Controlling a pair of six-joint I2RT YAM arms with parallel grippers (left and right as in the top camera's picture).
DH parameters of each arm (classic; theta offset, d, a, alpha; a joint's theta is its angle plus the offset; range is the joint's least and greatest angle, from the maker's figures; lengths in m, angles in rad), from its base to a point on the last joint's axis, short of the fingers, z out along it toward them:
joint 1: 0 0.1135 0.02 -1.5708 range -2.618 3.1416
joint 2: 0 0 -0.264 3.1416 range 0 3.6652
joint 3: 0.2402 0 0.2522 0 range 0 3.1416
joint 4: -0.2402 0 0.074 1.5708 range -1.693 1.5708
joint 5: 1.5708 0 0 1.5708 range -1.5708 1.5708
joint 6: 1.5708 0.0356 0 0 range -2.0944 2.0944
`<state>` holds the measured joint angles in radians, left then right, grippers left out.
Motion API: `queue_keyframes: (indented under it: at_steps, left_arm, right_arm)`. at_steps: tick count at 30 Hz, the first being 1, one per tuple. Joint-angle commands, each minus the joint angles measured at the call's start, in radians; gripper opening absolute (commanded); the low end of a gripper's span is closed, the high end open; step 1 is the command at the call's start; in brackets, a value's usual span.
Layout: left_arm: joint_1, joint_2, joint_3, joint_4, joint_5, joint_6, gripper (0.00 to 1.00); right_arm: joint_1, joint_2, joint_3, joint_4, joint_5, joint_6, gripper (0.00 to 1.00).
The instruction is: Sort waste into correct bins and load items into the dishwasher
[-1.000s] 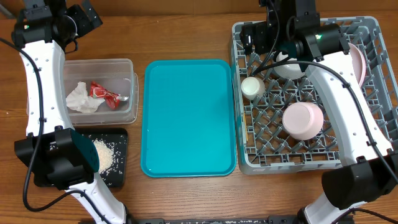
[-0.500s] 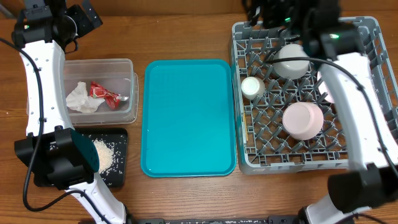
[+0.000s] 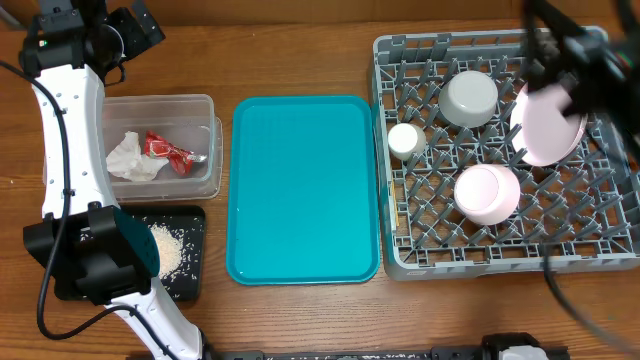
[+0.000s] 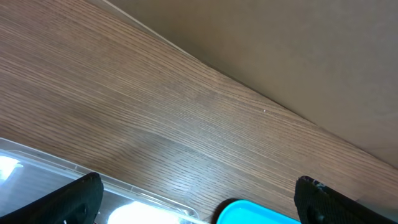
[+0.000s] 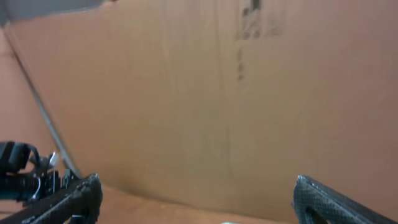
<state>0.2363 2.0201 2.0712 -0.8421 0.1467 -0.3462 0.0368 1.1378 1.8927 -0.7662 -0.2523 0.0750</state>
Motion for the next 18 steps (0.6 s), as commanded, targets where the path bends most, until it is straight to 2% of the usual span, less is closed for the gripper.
queue_keyframes:
  at_steps: [1,9,18]
  left_arm:
    - [-0.001,0.013,0.026,0.001,0.008,-0.017,1.00]
    - [-0.001,0.013,0.026,0.001,0.008,-0.017,1.00]
    - [-0.001,0.013,0.026,0.000,0.007,-0.017,1.00]
  right_arm:
    - [-0.056,-0.072,-0.057,-0.039,0.016,0.004,1.00]
    - [-0.158,-0.349,-0.376,-0.032,0.016,0.004,1.00]
    - [-0.203,-0.658,-0.919,0.264,0.016,0.005,1.00]
